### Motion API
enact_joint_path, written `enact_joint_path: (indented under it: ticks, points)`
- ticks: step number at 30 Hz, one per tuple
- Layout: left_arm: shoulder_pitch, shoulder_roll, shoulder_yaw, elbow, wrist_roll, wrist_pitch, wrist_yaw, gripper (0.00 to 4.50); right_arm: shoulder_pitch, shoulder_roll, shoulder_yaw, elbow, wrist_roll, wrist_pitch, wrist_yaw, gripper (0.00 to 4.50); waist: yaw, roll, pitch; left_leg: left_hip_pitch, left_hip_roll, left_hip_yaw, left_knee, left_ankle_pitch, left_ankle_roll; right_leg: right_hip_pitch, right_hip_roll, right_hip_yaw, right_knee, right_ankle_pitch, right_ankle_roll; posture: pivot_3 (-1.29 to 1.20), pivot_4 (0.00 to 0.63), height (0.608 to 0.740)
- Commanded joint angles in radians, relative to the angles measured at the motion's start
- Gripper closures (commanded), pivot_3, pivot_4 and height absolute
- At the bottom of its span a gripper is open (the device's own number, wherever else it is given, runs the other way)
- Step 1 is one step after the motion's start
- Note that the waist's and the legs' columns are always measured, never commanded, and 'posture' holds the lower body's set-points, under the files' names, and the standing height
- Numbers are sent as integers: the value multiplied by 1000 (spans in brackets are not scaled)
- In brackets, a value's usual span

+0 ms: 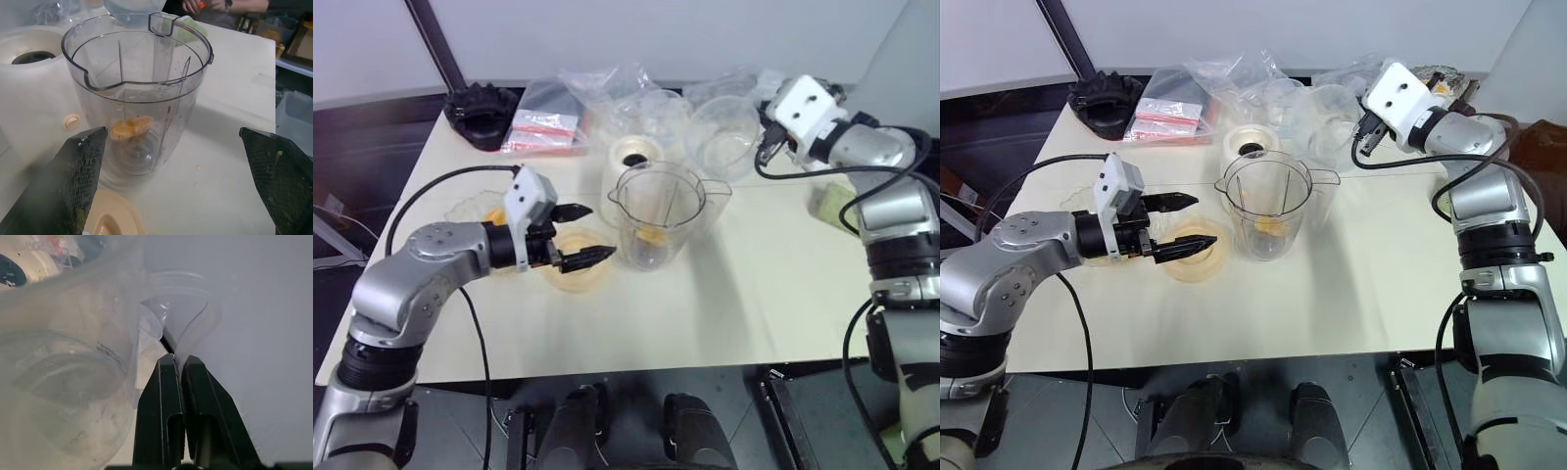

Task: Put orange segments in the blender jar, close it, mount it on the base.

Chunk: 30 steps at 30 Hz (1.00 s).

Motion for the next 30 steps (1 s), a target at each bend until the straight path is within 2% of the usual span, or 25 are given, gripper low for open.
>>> enact_joint_path:
  ticks: [1, 18, 30]
  points:
    - [-4, 0, 19, -31, 3, -22, 3, 0, -60, -4, -10, -7, -37, -75, -41, 4478, 0, 0, 0, 0, 0, 0, 0, 0, 0, 0, 0, 0, 1, 0, 0, 0, 150, 740]
    - [-12, -11, 9, -23, 21, -30, 1, 0, -105, 5, 34, 65, -181, -266, -131, 4478, -17, -3, 2, 4, 0, 2, 2, 0, 0, 0, 1, 4, 5, 0, 0, 0, 150, 740]
    - [-5, -11, 11, -31, 20, -27, 2, 0, -107, 7, 39, 65, -226, -310, -152, 4478, -17, -4, 2, 5, 0, 3, 2, 0, 0, 1, 1, 4, 5, 0, 0, 0, 150, 740]
